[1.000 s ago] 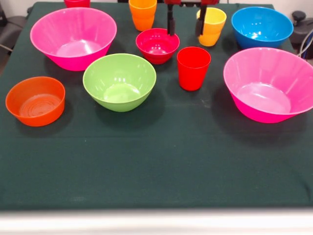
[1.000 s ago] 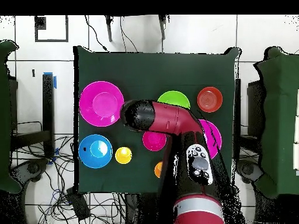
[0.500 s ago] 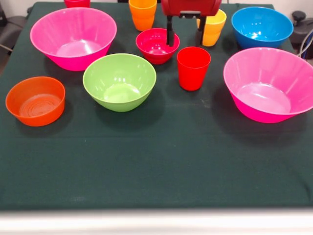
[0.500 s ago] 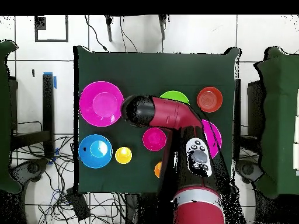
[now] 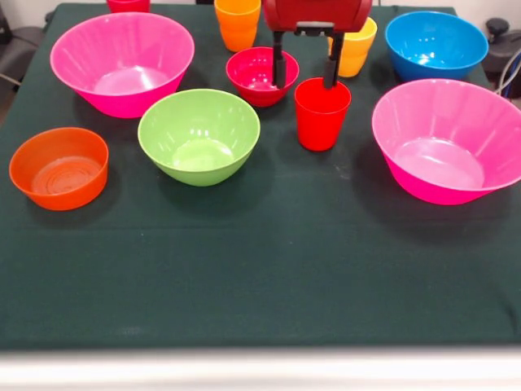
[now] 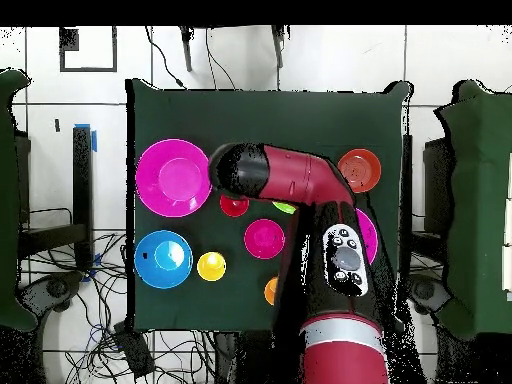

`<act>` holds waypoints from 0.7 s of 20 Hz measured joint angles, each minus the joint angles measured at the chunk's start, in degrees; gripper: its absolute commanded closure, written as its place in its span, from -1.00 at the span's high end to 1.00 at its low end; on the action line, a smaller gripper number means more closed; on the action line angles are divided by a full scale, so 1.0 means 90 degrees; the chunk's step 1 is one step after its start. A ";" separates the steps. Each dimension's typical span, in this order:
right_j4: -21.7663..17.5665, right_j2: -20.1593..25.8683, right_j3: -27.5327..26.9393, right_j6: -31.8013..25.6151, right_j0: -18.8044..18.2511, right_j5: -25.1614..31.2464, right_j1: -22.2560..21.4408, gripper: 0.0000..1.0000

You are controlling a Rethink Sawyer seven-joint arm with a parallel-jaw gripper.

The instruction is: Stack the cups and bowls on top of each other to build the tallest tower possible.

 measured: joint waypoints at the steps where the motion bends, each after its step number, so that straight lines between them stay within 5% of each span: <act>1: 0.0001 0.0002 -0.0053 0.0000 -0.0001 0.0033 0.0001 1.00; 14: -0.0158 0.0256 -0.1164 0.0000 -0.0472 0.0508 0.0239 1.00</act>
